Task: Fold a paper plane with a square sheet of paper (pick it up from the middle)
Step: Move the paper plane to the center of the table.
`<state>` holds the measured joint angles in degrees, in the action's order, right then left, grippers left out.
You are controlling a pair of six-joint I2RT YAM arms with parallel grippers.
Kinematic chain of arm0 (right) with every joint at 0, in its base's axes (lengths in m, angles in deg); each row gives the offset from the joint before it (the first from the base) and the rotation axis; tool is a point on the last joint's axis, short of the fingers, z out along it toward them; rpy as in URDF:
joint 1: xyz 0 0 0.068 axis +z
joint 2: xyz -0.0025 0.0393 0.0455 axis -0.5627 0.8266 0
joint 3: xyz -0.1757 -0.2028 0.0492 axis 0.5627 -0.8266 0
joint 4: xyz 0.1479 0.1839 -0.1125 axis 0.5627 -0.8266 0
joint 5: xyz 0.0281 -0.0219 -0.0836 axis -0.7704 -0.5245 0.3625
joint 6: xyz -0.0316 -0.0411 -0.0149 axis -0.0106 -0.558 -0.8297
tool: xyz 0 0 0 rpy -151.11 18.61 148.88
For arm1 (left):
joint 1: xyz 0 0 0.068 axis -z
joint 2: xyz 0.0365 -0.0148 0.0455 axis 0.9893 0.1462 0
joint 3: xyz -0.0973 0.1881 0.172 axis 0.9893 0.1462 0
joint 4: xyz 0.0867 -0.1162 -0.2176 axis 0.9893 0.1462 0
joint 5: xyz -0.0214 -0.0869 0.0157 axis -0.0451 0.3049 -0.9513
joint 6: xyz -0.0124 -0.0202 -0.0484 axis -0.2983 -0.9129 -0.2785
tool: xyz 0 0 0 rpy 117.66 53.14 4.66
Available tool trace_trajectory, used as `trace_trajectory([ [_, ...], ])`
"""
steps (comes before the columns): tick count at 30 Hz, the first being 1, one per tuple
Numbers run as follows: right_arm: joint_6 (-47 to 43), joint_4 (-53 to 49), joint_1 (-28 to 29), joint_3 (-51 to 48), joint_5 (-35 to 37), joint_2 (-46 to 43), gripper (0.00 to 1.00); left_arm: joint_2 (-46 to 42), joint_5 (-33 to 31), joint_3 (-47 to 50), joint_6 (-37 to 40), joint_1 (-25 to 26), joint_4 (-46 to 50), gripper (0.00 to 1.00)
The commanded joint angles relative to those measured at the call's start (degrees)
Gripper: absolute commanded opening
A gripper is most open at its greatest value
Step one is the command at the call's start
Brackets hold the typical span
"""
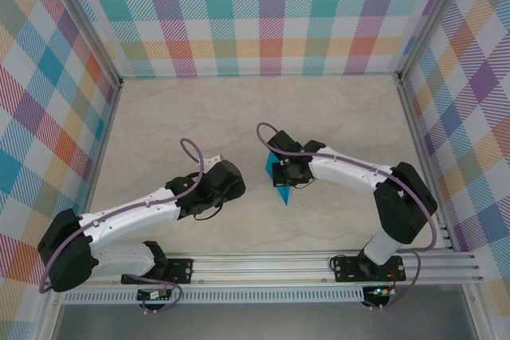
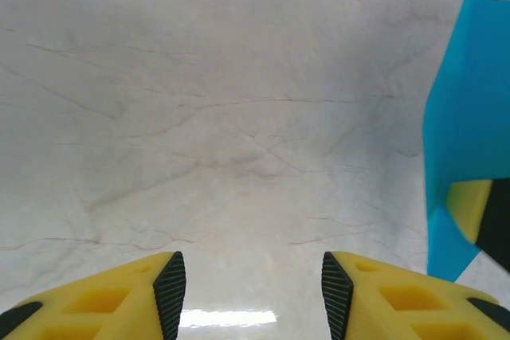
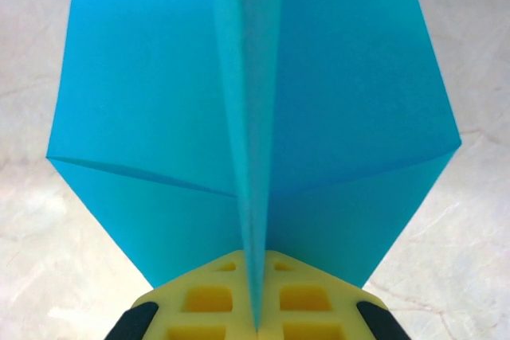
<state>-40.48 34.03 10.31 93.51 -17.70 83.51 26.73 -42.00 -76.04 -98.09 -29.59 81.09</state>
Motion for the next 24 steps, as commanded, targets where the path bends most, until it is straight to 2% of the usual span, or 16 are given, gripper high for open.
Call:
trace_trajectory([
  [1, -0.39, -4.77, -2.16, 3.63, 1.71, 3.52, 0.00, -3.28, -3.31, 2.11, -1.46, -1.02, 2.86, 0.56],
  [15, -1.28, -10.30, -6.51, 19.97, 0.89, 17.87, 0.05, -11.49, -2.35, 7.33, -1.89, -2.31, 2.83, 0.67],
  [24, -1.27, -10.03, -7.04, 22.62, -1.37, 21.95, 0.08, -12.10, -1.09, 8.27, -1.76, -2.61, 1.61, 0.69],
])
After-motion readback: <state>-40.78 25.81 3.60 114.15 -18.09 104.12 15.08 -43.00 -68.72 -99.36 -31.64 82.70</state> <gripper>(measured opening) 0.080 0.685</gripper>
